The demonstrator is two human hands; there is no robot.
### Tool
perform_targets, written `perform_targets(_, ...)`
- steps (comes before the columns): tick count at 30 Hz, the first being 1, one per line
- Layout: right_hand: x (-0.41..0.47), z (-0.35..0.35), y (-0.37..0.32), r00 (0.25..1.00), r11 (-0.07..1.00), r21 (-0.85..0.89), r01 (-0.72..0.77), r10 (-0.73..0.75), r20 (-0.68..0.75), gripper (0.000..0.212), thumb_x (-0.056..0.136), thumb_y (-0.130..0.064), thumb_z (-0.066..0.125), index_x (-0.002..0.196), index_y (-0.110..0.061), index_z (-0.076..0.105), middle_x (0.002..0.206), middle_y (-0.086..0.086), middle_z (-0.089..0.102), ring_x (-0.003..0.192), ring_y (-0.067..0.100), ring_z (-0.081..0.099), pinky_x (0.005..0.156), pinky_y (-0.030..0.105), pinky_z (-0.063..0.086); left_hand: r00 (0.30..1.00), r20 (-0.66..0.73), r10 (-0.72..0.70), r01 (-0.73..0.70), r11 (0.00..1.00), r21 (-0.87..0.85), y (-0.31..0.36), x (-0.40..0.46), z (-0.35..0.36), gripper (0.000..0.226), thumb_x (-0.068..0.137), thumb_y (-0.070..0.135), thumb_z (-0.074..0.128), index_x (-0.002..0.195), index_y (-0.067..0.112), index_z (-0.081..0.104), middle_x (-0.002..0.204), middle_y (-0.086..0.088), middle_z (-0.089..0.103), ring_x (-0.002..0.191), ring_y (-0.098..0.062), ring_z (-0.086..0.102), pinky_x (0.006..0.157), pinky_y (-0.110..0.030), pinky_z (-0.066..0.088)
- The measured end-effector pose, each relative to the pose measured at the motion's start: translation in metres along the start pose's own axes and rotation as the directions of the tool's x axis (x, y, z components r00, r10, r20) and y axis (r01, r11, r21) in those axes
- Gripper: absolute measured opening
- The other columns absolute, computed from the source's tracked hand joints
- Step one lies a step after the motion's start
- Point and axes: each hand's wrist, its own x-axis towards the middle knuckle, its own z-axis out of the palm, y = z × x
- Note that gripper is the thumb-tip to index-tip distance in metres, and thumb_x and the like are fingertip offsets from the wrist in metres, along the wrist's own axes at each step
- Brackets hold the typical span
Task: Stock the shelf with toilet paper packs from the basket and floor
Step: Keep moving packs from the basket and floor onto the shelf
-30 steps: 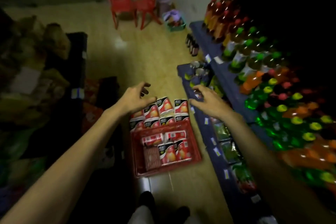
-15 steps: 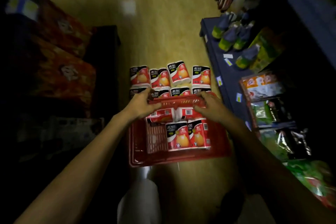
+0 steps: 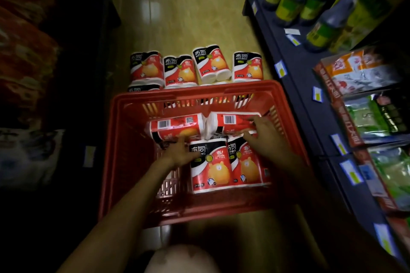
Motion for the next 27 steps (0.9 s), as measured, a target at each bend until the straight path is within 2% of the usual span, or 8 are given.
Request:
perform_targets(2, 0.002, 0.005, 0.012, 1.0, 0.998, -0.062, -0.009, 0.008, -0.019, 0.045, 0.089, -0.026, 0.06, 0.13, -0.012, 0.051, 0.13, 0.011, 0.055, 0.12, 0.028, 0.052, 0.095, 0.035, 0.041, 0.999, 0.006, -0.033, 0.034, 0.999, -0.035, -0.009, 0.016, 0.018, 0.083, 0.079, 0.043, 0.074, 0.144, 0.02, 0.027, 0.13, -0.007, 0.057, 0.114, -0.03, 0.059, 0.084, -0.028, 0.046)
perform_targets(4, 0.003, 0.009, 0.023, 0.999, 0.996, -0.093, -0.01, 0.005, -0.054, 0.044, 0.088, -0.027, 0.058, 0.129, -0.013, 0.05, 0.128, 0.011, 0.055, 0.117, 0.028, 0.053, 0.093, 0.036, 0.043, 0.999, 0.005, -0.054, 0.054, 0.99, -0.127, -0.014, 0.027, 0.031, 0.099, 0.069, 0.05, 0.08, 0.142, 0.022, 0.021, 0.13, -0.003, 0.055, 0.115, -0.028, 0.057, 0.092, -0.03, 0.046)
perform_targets(7, 0.001, 0.01, 0.034, 0.998, 0.993, -0.114, -0.002, -0.005, -0.064, 0.044, 0.087, -0.026, 0.059, 0.128, -0.013, 0.05, 0.126, 0.011, 0.055, 0.114, 0.029, 0.053, 0.091, 0.037, 0.044, 0.994, -0.048, -0.099, 0.085, 0.967, -0.241, -0.017, 0.039, 0.048, 0.112, 0.069, 0.037, 0.084, 0.143, 0.016, 0.004, 0.134, -0.008, 0.054, 0.118, -0.03, 0.056, 0.101, -0.039, 0.046)
perform_targets(11, -0.003, 0.012, 0.039, 0.998, 0.996, -0.091, 0.008, -0.014, -0.06, 0.041, 0.089, -0.026, 0.057, 0.127, -0.014, 0.048, 0.129, 0.008, 0.052, 0.114, 0.026, 0.053, 0.094, 0.038, 0.046, 0.989, -0.059, -0.136, 0.115, 0.955, -0.272, -0.016, 0.047, 0.058, 0.124, 0.07, 0.028, 0.085, 0.144, 0.012, -0.013, 0.133, -0.01, 0.054, 0.118, -0.032, 0.057, 0.101, -0.036, 0.044)
perform_targets(15, -0.005, 0.018, 0.034, 0.999, 0.995, -0.101, -0.027, 0.023, -0.039, 0.045, 0.093, -0.025, 0.054, 0.135, -0.014, 0.042, 0.137, 0.009, 0.045, 0.121, 0.026, 0.05, 0.1, 0.039, 0.041, 0.982, -0.086, -0.168, 0.138, 0.95, -0.278, -0.016, 0.047, 0.056, 0.127, 0.066, 0.031, 0.088, 0.145, 0.015, -0.01, 0.138, -0.015, 0.051, 0.121, -0.034, 0.054, 0.103, -0.044, 0.045)
perform_targets(22, -0.002, 0.025, 0.035, 0.997, 0.969, -0.235, -0.07, 0.072, 0.002, 0.061, 0.087, -0.029, 0.06, 0.141, -0.013, 0.034, 0.152, 0.018, 0.026, 0.13, 0.036, 0.043, 0.108, 0.045, 0.04, 0.957, -0.211, -0.198, 0.147, 0.961, -0.235, -0.007, 0.03, 0.05, 0.121, 0.053, 0.038, 0.092, 0.141, 0.022, 0.011, 0.129, -0.015, 0.057, 0.113, -0.037, 0.057, 0.093, -0.042, 0.05)
perform_targets(25, 0.001, 0.03, 0.032, 0.994, 0.96, -0.266, -0.093, 0.106, 0.037, 0.073, 0.084, -0.029, 0.067, 0.144, -0.013, 0.029, 0.159, 0.019, 0.007, 0.132, 0.04, 0.042, 0.108, 0.042, 0.041, 0.963, -0.229, -0.141, 0.134, 0.99, -0.047, 0.0, 0.013, 0.041, 0.112, 0.057, 0.043, 0.09, 0.139, 0.017, 0.018, 0.124, -0.015, 0.059, 0.11, -0.036, 0.06, 0.086, -0.036, 0.05)
perform_targets(27, 0.002, 0.032, 0.027, 0.984, 0.946, -0.297, -0.129, 0.16, 0.08, 0.076, 0.085, -0.029, 0.067, 0.146, -0.012, 0.025, 0.157, 0.023, 0.008, 0.131, 0.04, 0.043, 0.104, 0.04, 0.041, 0.964, -0.266, -0.022, 0.065, 0.986, 0.156, 0.007, 0.0, 0.033, 0.102, 0.058, 0.045, 0.088, 0.135, 0.021, 0.028, 0.123, -0.015, 0.059, 0.108, -0.035, 0.06, 0.084, -0.036, 0.049)
